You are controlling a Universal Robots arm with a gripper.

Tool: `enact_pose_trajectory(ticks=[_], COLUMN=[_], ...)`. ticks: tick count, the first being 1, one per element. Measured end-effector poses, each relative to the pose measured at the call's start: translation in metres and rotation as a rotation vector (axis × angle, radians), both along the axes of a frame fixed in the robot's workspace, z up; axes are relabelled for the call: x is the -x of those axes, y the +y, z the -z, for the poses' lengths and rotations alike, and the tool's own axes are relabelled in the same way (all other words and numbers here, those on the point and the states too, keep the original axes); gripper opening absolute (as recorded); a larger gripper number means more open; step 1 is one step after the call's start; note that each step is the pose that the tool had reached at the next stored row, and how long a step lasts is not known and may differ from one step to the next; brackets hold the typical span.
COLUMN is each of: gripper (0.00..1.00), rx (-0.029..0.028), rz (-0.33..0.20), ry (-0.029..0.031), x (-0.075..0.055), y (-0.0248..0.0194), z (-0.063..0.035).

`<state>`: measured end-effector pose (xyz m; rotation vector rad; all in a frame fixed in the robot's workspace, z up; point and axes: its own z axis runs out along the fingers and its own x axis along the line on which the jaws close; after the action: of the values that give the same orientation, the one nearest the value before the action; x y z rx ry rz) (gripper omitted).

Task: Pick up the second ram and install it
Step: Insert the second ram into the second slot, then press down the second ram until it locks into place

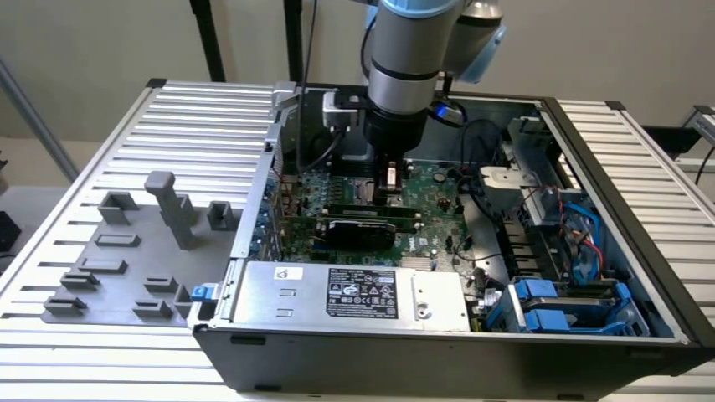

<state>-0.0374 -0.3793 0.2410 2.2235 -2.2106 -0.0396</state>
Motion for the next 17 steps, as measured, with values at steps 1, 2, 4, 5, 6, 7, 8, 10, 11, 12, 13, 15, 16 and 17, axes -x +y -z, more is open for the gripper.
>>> enact_pose_trajectory(ticks=[1, 2, 4, 5, 6, 7, 8, 10, 11, 12, 13, 15, 16, 17], gripper=[0.11, 0.11, 0.11, 0.11, 0.11, 0.11, 0.11, 0.11, 0.11, 0.11, 0.11, 0.11, 0.11, 0.11], rx=[0.0001, 0.0001, 0.0000, 0.0000, 0.0001, 0.0001, 0.0000, 0.0001, 0.0001, 0.0001, 0.0001, 0.0002, 0.0001, 0.0002], rz=[0.000, 0.000, 0.000, 0.000, 0.000, 0.000, 0.000, 0.000, 0.000, 0.000, 0.000, 0.000, 0.000, 0.000], ry=[0.0001, 0.0001, 0.0000, 0.0000, 0.0000, 0.0001, 0.0000, 0.0001, 0.0000, 0.0001, 0.0001, 0.0001, 0.0001, 0.0001], x=[0.0002, 0.0003, 0.0003, 0.0003, 0.0003, 0.0003, 0.0003, 0.0003, 0.0003, 0.0003, 0.0003, 0.0007, 0.0010, 0.0011], y=[0.0000, 0.0000, 0.0000, 0.0000, 0.0000, 0.0000, 0.0000, 0.0000, 0.0000, 0.0000, 0.0000, 0.0000, 0.0000, 0.0000], z=[-0.0010, -0.0016, -0.0015, -0.0016, -0.0016, -0.0016, -0.0016, -0.0016, -0.0016, -0.0016, -0.0016, -0.0015, -0.0009, -0.0002])
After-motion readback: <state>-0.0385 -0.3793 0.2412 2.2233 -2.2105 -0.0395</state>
